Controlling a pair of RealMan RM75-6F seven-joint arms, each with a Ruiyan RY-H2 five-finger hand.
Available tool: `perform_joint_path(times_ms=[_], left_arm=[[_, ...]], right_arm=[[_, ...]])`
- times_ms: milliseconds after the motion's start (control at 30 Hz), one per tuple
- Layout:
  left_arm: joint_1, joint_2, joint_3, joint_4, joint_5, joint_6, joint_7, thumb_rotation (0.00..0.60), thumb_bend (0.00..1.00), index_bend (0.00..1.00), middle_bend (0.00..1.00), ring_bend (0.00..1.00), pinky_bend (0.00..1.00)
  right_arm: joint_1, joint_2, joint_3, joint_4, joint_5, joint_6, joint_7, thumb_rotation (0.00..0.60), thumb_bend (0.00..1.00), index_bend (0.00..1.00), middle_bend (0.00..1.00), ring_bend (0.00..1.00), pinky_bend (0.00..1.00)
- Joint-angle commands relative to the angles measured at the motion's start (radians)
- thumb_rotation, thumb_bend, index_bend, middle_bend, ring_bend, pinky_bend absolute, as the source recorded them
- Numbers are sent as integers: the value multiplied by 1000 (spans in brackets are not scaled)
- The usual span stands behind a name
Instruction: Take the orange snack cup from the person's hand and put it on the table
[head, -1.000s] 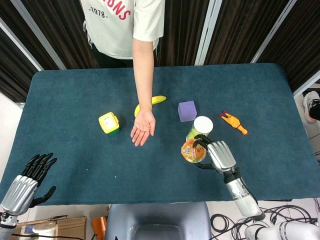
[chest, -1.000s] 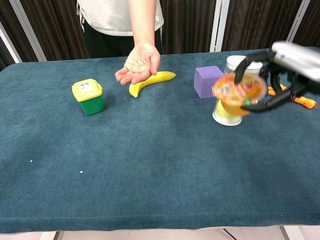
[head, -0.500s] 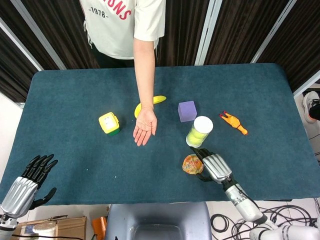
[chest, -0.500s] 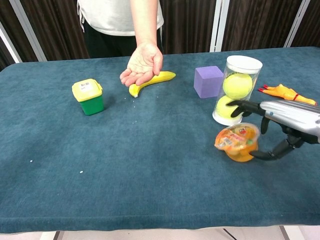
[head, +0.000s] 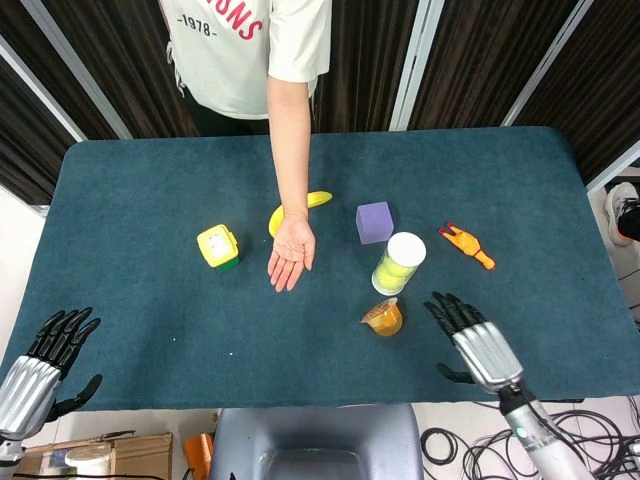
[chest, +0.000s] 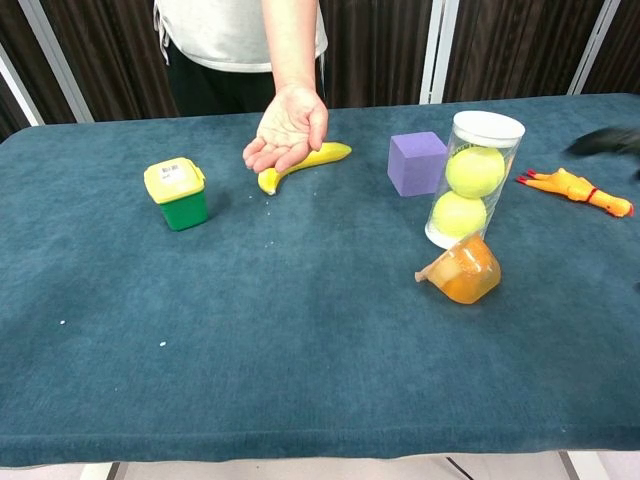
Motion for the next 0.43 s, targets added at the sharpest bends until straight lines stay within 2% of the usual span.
perform_joint_path(times_ms=[33, 133, 200, 300, 433], left_arm=[[6, 7, -2, -9, -13, -2, 2, 600, 368, 0, 0, 0, 63], [10, 12, -6, -16, -26, -1, 3, 600, 367, 0, 0, 0, 63], [10, 14, -9, -21, -31, -2, 0, 600, 368, 0, 0, 0, 63], [11, 15, -10, -22, -32, -5, 2, 600, 368, 0, 0, 0, 63], [12, 16, -10, -24, -31, -7, 5, 600, 369, 0, 0, 0, 63]], right_arm=[[-221, 70, -35, 10, -59, 280, -21, 600, 144, 0, 0, 0, 119], [-300, 30, -10, 92, -35, 366, 38, 600, 144, 0, 0, 0, 88], [-315, 25, 2, 116, -38, 372, 13, 600, 144, 0, 0, 0, 54], [-327, 25, 18, 123, -70, 383, 45, 600, 144, 0, 0, 0, 34], [-329, 31, 33, 123, -53, 334, 58, 600, 145, 0, 0, 0, 32]])
